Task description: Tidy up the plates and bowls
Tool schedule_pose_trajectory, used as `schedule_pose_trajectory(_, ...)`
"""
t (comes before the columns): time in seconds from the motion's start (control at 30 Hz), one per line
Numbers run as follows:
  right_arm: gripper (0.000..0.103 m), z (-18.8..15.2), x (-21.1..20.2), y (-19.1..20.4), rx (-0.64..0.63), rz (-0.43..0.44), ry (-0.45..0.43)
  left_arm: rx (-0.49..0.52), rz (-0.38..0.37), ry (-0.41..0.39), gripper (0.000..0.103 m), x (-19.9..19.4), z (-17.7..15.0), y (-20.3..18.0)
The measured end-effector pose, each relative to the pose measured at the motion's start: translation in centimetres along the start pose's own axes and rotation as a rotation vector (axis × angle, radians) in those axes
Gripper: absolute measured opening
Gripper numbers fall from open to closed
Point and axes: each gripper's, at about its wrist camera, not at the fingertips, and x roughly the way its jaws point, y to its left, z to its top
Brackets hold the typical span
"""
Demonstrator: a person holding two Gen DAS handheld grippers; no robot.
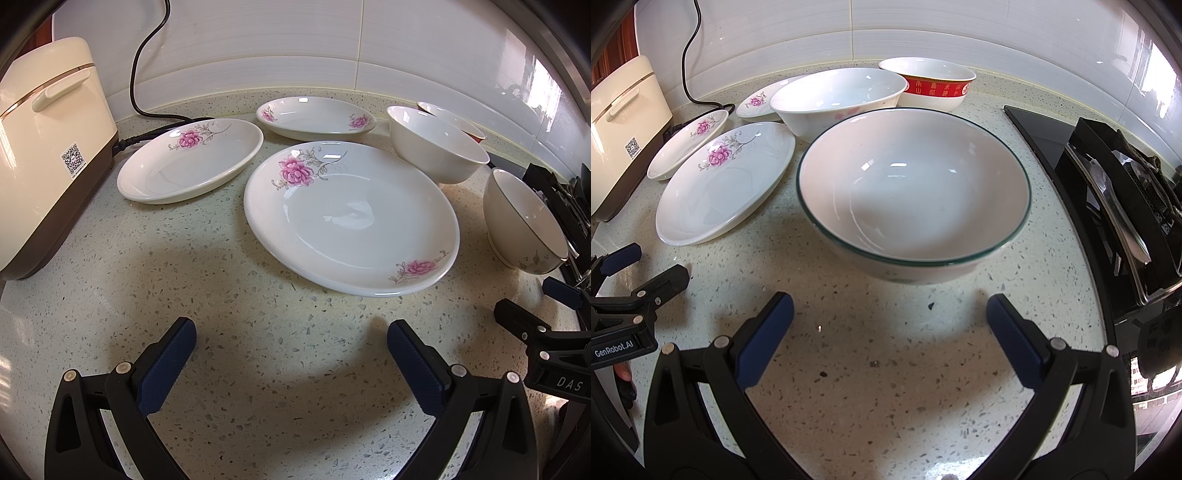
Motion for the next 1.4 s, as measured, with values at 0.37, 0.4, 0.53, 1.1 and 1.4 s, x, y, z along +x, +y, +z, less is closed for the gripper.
schedule_pose_trajectory(0.37,0.103,0.0,0.0,0.0,0.0,0.0,0.0,0.0,0.0,0.0,0.103,0.0,0.0,0.0)
schedule_pose_trajectory(0.4,0.103,0.0,0.0,0.0,0.0,0.0,0.0,0.0,0.0,0.0,0.103,0.0,0.0,0.0)
schedule_pose_trajectory(0.53,0.103,0.0,0.0,0.0,0.0,0.0,0.0,0.0,0.0,0.0,0.103,0.0,0.0,0.0)
schedule_pose_trajectory(1.1,0.103,-0.1,-0.1,0.1,0.01,-0.007,0.0,0.0,0.0,0.0,0.103,-0.1,-0.1,0.0)
schedule_pose_trajectory(1.4,0.103,-1.6,-1.9,0.7,0.005,0.002,0.059,0.129,-0.092,0.057,0.103,-0.4,-0.1,0.2)
